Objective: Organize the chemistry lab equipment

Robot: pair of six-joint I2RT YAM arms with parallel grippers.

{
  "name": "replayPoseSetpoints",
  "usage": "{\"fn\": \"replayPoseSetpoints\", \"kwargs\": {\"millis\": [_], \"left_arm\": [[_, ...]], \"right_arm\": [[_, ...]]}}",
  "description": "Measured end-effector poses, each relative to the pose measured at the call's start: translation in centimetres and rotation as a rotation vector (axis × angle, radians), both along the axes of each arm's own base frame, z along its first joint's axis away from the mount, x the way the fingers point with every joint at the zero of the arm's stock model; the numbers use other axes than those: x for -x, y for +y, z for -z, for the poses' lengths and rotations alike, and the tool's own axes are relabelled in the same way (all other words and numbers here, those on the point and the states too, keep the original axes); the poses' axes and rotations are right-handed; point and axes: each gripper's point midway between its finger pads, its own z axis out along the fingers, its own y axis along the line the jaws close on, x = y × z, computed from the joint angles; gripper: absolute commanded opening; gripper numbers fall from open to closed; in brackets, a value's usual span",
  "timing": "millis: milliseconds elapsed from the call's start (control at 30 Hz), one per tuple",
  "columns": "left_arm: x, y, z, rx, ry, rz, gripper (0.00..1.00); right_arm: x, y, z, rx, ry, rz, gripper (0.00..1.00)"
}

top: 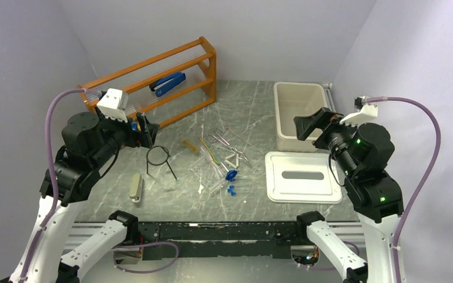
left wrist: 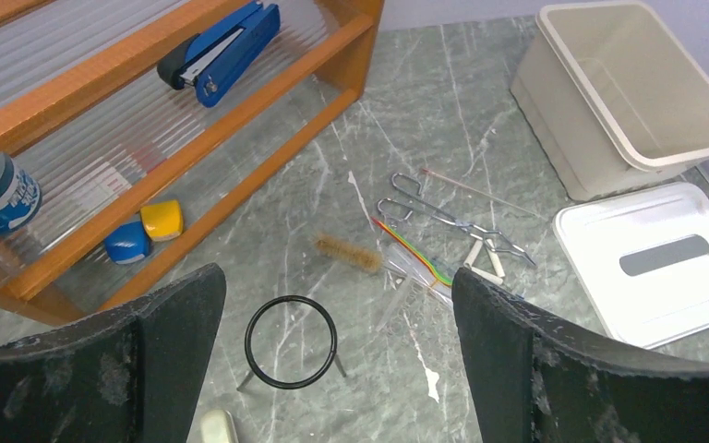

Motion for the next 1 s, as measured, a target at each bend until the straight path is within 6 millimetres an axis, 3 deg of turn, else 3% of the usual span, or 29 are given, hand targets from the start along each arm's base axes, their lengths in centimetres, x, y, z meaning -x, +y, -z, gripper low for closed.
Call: {"fn": "replayPoseSetpoints", "kwargs": {"millis": [367, 500, 600, 833, 1000], "left_arm": [[1.3, -0.8, -0.1, 0.014, -0.022, 0.079, 0.97], [1.5, -1.4, 0.0, 0.023, -0.026, 0.111, 0.97], [1.8, -1.6, 0.2, 0.03, -0.029, 0.132, 0.97], [2.8, -1.4, -0.3, 0.05, -0.055, 0.136, 0.93], [3.0, -0.9, -0.7, 0.056, -0.073, 0.106, 0.9]], "right_arm": [[0.2, 0.2, 2.4, -0.007, 0.04, -0.011, 0.99], [-0.2, 1.8, 4.5, 0.005, 0.06, -0.099, 0.87], [-0.6, 4.0, 6.4, 0.003, 0.107, -0.225, 0.79], [-2.2, 8.8, 12.4, -0.051, 0.277, -0.409, 0.78], [-1.0, 14.2, 13.7, -0.043, 0.303, -0.528, 0.75]]}}
